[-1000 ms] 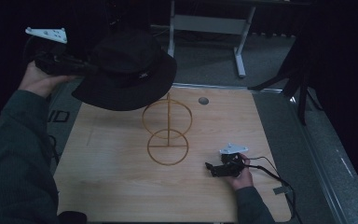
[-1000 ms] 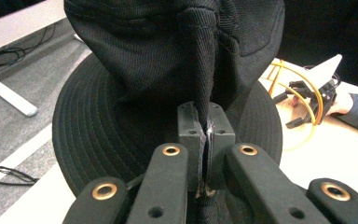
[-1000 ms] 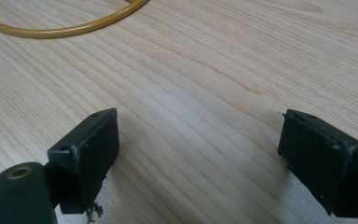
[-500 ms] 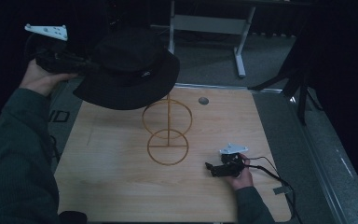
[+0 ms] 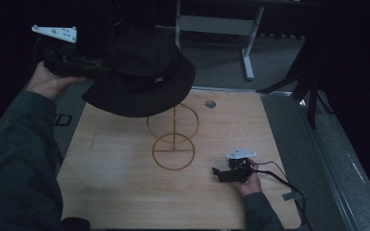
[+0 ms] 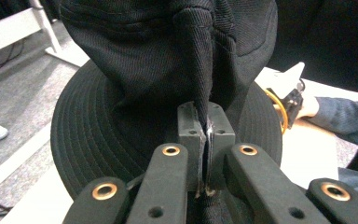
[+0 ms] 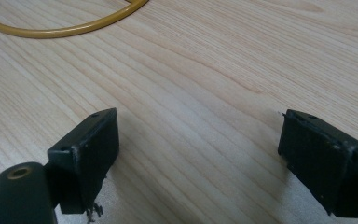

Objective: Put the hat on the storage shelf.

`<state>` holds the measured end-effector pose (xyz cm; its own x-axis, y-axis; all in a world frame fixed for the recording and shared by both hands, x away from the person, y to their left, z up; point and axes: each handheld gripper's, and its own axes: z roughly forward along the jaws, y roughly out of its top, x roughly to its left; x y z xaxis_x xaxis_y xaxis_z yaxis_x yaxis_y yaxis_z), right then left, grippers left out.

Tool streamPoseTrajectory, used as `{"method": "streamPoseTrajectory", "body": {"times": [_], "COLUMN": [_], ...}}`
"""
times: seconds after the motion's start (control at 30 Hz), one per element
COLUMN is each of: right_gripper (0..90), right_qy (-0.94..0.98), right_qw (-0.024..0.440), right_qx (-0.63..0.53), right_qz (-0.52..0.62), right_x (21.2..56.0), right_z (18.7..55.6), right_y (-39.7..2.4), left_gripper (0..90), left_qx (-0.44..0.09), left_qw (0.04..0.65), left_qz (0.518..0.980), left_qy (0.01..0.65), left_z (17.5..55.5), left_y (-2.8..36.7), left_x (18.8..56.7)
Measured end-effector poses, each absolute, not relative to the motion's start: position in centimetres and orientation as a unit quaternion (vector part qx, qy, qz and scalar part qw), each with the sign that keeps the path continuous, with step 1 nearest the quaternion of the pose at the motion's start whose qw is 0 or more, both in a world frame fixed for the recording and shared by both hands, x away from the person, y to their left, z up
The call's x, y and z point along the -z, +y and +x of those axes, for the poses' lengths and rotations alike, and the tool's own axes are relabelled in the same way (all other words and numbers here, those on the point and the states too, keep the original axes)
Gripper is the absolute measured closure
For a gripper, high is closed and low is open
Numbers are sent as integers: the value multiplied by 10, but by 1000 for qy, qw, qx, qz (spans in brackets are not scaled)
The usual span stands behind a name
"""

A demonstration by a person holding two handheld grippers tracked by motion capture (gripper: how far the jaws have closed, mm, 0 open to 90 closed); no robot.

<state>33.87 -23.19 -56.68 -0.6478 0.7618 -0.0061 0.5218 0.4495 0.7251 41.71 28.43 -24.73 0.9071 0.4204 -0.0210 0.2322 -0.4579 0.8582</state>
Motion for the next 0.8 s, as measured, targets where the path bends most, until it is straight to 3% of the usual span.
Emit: {"method": "streamPoseTrajectory", "body": {"times": [0.8], "right_gripper": [122], "right_qy": [835], "right_qw": [168], "right_qx": [-357], "right_qz": [385], "right_x": [567], "right_z": [339], "right_y": [-232], "left_gripper": [877], "left_qx": [-39], "left_qw": [467], "left_qz": [872], "left_qy": [141], "left_z": [414], "left_y": [240], "left_x": [285]}}
